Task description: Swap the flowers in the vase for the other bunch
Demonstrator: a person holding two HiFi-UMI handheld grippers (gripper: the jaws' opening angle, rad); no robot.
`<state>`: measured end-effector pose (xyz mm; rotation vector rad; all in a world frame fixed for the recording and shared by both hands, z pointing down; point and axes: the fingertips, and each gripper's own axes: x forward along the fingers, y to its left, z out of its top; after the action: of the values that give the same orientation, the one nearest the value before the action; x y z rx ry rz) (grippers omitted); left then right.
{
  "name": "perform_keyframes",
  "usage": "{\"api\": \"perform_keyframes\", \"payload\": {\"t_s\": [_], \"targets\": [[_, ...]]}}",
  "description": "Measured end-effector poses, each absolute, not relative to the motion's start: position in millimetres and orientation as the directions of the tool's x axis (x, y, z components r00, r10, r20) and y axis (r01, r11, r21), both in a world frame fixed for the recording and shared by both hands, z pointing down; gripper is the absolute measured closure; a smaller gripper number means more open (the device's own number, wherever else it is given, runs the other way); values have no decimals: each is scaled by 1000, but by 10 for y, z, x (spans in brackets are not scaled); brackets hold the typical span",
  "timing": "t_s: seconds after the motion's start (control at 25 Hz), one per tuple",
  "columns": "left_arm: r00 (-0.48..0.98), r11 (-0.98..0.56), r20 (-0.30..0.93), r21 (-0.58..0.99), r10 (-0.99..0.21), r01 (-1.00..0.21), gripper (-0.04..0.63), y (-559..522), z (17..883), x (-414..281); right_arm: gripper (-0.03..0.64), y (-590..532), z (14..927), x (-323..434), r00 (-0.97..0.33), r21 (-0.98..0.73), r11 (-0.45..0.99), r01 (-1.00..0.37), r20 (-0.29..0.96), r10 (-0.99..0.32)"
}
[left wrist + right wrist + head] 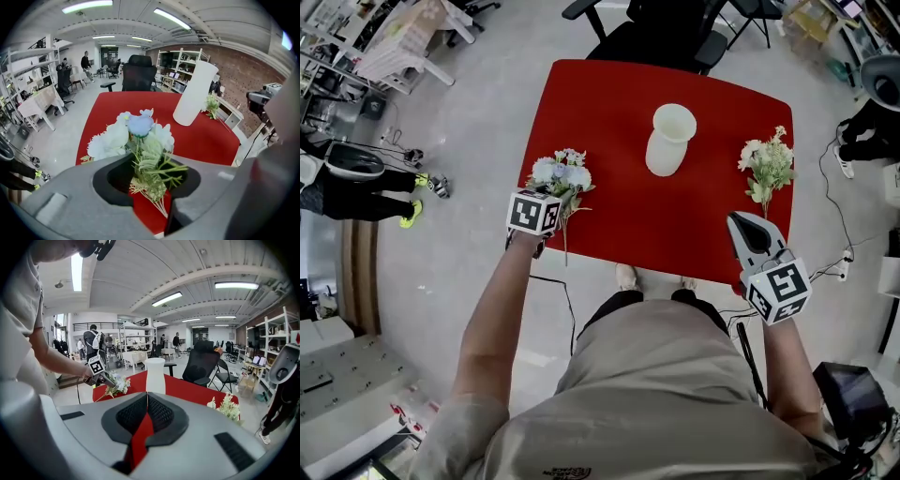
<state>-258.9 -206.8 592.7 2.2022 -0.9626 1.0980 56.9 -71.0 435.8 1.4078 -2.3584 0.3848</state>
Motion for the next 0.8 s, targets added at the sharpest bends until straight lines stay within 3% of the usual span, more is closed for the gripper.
{"api": "perform_keyframes", "payload": {"t_s": [0.32, 0.8], "targets": [[445, -632, 815, 129, -371, -764, 376, -1990, 5865, -2617, 603, -714, 4378, 538, -438, -47, 467, -883, 443, -783], [447, -607, 762, 90, -469, -790, 337, -1779, 5369, -2770, 603, -749, 4324, 574, -475, -38, 510, -859, 429, -768]]}}
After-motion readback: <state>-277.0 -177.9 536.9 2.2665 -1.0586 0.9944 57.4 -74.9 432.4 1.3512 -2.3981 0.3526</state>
